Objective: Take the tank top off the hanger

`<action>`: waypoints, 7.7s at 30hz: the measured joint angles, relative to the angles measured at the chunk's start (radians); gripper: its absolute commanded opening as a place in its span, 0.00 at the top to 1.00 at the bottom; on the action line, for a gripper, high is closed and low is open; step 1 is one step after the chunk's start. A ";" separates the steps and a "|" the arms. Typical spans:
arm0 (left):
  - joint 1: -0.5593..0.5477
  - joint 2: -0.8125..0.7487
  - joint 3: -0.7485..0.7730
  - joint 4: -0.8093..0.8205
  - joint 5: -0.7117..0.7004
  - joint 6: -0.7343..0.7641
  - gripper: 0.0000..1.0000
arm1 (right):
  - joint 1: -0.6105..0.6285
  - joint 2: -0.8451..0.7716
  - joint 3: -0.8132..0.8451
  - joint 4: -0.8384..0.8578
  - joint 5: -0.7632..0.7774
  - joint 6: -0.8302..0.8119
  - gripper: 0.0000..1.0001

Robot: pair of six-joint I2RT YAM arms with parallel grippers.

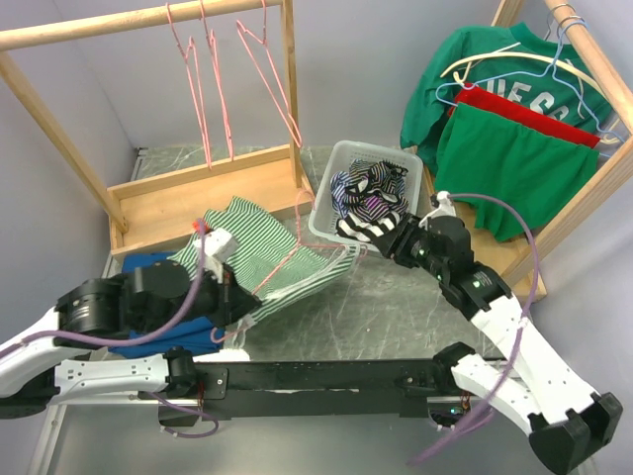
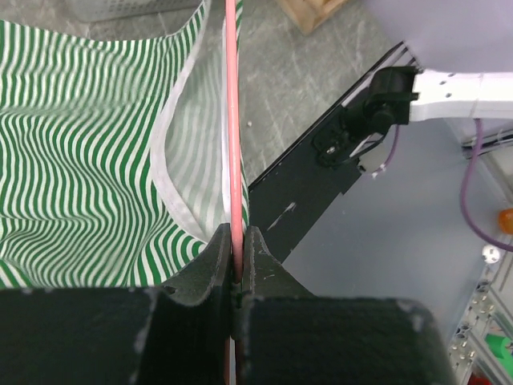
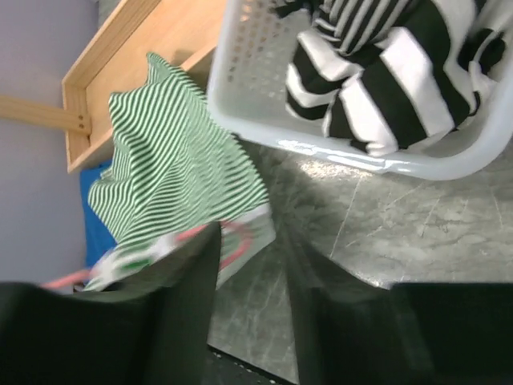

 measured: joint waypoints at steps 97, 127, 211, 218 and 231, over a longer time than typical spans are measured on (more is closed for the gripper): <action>-0.004 0.166 -0.043 0.072 -0.182 -0.079 0.99 | 0.587 0.136 0.245 0.047 0.327 -0.135 0.22; -0.004 0.089 -0.027 0.042 -0.154 -0.109 0.99 | 0.387 0.212 0.093 0.183 0.151 0.017 0.89; -0.003 0.246 -0.005 0.153 -0.211 -0.102 0.01 | 0.689 0.203 0.321 0.018 0.614 -0.205 1.00; -0.003 0.157 0.064 0.103 -0.436 -0.169 0.05 | 0.688 0.350 0.474 -0.171 0.807 -0.087 1.00; -0.003 0.247 0.037 0.093 -0.402 -0.215 0.33 | 0.681 0.483 0.616 -0.417 0.966 0.141 1.00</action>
